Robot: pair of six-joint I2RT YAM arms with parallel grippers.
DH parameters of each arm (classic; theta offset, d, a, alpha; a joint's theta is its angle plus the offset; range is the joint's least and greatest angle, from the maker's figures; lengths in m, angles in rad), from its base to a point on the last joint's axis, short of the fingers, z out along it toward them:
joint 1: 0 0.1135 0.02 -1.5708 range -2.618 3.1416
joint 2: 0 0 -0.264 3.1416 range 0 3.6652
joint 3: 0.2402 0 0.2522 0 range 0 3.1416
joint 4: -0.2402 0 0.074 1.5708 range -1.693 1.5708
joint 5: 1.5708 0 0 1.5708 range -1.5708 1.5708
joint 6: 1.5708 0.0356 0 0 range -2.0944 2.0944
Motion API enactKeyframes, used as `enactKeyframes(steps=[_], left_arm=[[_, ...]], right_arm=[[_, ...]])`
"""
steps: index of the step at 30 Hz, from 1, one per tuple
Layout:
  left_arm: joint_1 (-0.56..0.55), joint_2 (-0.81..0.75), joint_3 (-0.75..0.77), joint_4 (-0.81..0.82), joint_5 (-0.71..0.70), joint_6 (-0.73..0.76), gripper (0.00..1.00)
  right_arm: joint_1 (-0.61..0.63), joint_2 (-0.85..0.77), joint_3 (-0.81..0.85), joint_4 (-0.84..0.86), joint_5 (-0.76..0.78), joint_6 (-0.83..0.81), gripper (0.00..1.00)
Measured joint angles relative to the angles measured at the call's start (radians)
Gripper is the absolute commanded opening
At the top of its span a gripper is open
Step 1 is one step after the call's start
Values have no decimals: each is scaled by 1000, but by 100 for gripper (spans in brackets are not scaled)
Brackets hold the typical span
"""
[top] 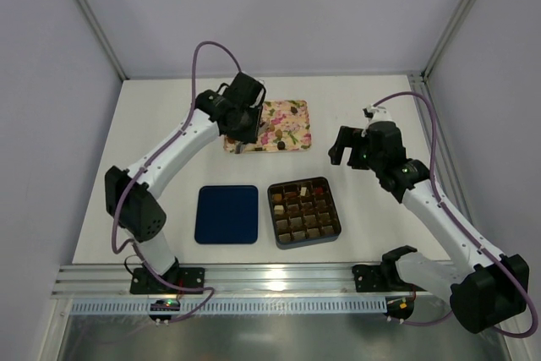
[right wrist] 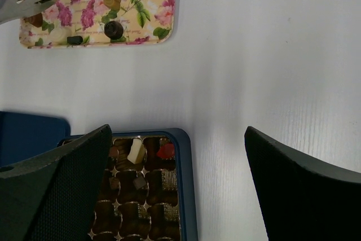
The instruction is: Pack the chocolate
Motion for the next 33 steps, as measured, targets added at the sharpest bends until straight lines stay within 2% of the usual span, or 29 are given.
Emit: enactKeyframes(steps=[14,27,33], left_arm=[[-97,-200,-137,-5,52,-28,26],[-395,-254,-190,-3,56,-126,26],[-496,-248,-206,3,53,-169,26]], right_arm=[[-3,31,0,0,11,26,100],[-14,74,25,0,29,37,100],[-20,74,25,0,31,42,100]])
